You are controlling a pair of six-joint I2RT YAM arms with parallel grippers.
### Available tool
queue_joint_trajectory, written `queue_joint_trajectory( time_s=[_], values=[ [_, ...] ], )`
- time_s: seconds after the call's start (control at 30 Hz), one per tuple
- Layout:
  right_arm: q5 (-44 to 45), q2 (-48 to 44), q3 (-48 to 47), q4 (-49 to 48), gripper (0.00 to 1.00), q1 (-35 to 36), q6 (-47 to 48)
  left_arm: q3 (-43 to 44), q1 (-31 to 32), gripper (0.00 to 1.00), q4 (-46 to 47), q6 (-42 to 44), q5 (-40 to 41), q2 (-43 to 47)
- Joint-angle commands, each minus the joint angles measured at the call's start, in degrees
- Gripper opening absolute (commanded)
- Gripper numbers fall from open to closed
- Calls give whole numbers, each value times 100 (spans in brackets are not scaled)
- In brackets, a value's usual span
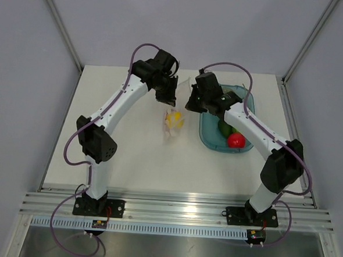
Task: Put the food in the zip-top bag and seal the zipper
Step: Adjust the zipper food storage bag at the center of the board.
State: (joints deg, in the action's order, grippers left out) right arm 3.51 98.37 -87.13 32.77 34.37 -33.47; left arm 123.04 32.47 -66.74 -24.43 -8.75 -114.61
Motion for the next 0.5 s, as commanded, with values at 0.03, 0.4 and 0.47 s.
queue_joint_trajectory(
  time_s=[0.03, 0.4, 0.47],
  values=[
    [44, -845, -463, -447, 0, -18, 289, 458, -250, 0, 81, 70, 128, 694],
    [97, -80, -434, -43, 0, -18, 253, -106, -267, 0, 223, 131, -180, -1],
    [421, -317, -698, 88, 0, -18, 376, 454, -320, 0, 92, 140, -118, 148]
  ],
)
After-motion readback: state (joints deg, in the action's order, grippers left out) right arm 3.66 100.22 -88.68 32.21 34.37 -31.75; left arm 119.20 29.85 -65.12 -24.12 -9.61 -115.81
